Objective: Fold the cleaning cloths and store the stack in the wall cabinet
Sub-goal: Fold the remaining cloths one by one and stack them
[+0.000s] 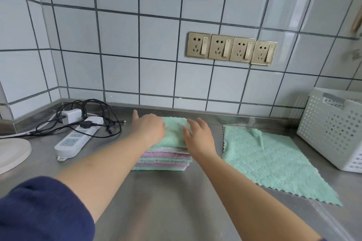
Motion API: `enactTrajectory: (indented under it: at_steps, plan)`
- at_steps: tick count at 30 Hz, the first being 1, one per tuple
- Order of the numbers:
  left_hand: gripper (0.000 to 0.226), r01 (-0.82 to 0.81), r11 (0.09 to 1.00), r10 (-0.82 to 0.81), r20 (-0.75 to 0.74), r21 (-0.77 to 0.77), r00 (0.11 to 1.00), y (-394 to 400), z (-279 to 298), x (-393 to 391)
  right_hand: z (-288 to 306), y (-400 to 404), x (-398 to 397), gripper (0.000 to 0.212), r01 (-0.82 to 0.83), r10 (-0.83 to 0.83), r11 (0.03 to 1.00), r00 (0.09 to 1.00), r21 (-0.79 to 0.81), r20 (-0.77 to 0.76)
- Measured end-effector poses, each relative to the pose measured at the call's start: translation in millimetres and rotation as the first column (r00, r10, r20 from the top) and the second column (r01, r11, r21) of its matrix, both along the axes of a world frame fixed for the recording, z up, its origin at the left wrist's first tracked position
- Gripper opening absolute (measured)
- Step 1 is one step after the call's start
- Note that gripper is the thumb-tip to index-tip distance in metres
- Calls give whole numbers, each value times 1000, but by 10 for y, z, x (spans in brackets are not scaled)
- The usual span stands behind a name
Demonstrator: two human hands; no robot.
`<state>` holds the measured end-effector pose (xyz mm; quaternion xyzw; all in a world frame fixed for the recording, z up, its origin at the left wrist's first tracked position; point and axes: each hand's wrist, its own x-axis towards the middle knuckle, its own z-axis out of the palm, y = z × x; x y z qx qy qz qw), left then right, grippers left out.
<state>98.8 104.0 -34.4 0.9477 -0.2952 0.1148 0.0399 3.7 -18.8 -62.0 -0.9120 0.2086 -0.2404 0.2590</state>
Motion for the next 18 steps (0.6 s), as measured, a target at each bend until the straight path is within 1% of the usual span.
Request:
enactTrajectory:
  at_steps: [2,5,7,8,9,11,13,15,16,18]
  plan:
    - [33,76,997,-76,56,7,996,-62,140,-156,-2,-120,-197,42,29,-29,1000,999,-1,45]
    - [31,210,978,-207,113,-13,972,-266,201,-367,-57,-413,-540,39,71,-71,996,997,-54,8]
    - [27,330,943,-324,105,-35,940,-444,151,-581,-115,-662,-797,37,130,-139,984,988,-121,-70]
    - [26,393,919,-388,94,-42,917,-563,112,-734,-135,-800,-970,35,153,-174,976,976,-154,-132]
    - [26,441,897,-438,70,-42,896,-637,42,-834,-159,-890,-1096,31,150,-185,973,962,-178,-202]
    - [28,515,857,-515,-23,-9,857,-826,-125,-1037,-198,-1071,-1416,24,143,-197,973,924,-180,-328]
    - [34,555,830,-542,-151,59,827,-969,-307,-1176,-244,-1230,-1683,25,168,-215,974,897,-153,-387]
    - [36,574,812,-547,-206,104,812,-1114,-448,-1265,-261,-1383,-1906,21,185,-235,970,884,-159,-404]
    - [35,585,803,-559,-202,110,805,-1206,-495,-1337,-267,-1459,-2041,21,184,-239,968,877,-170,-417]
    - [28,573,812,-559,-136,109,818,-1206,-534,-1312,-282,-1490,-2087,26,145,-214,971,884,-191,-415]
